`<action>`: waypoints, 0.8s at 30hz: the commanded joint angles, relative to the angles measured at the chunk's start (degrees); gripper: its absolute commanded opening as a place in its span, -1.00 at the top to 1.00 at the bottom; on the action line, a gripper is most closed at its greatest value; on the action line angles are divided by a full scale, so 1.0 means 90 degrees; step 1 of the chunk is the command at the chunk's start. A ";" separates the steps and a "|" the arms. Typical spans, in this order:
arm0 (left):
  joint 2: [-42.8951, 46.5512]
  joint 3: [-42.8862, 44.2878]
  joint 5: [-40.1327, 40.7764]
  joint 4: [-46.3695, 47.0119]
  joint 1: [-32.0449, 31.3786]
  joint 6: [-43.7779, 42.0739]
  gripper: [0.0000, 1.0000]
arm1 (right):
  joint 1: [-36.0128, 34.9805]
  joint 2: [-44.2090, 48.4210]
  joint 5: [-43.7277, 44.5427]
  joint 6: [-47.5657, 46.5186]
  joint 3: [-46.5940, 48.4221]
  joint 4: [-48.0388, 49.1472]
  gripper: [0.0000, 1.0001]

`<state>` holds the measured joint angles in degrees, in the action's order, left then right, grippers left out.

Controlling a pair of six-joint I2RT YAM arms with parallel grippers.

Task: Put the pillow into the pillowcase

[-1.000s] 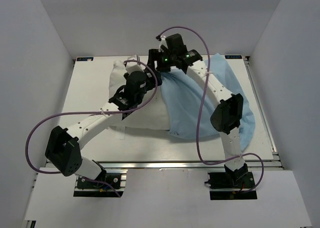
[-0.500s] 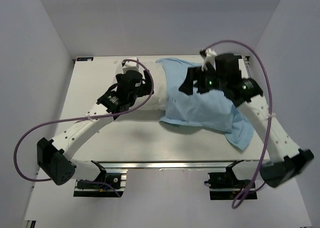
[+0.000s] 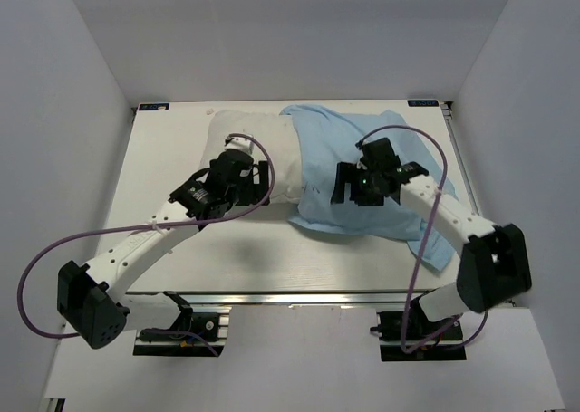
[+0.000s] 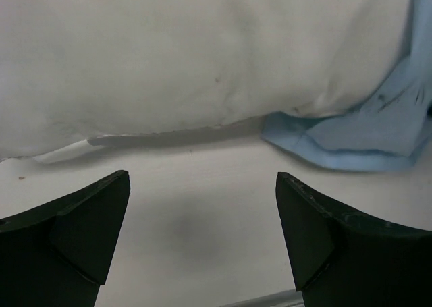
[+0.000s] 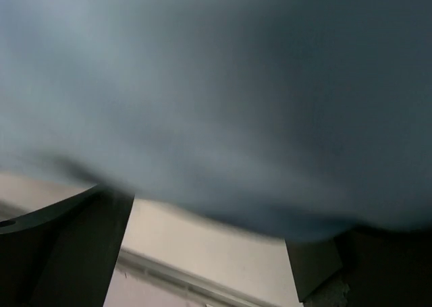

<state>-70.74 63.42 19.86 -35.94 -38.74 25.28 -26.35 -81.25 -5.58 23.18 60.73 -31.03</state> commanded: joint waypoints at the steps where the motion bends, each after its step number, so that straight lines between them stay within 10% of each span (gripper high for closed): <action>1: -0.0069 -0.0113 -0.1011 0.0155 0.0017 -0.0971 -0.96 | 0.0504 -0.0724 0.0591 0.0432 0.0895 0.0732 -0.78; 14: -0.1466 0.0980 -0.0001 -0.0274 -0.0061 -0.2788 -0.96 | 0.1316 -0.2603 0.0679 -0.0612 0.3945 0.0108 -0.78; 24: -0.2031 0.0727 -0.0340 0.1024 -0.0041 -0.3561 -0.96 | 0.1316 -0.0721 -0.0355 -0.1012 0.2346 0.0196 -0.79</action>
<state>-86.63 71.55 17.78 -32.10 -39.11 -3.88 -14.50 -94.39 -5.04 16.27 84.62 -30.04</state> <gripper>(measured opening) 0.981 0.893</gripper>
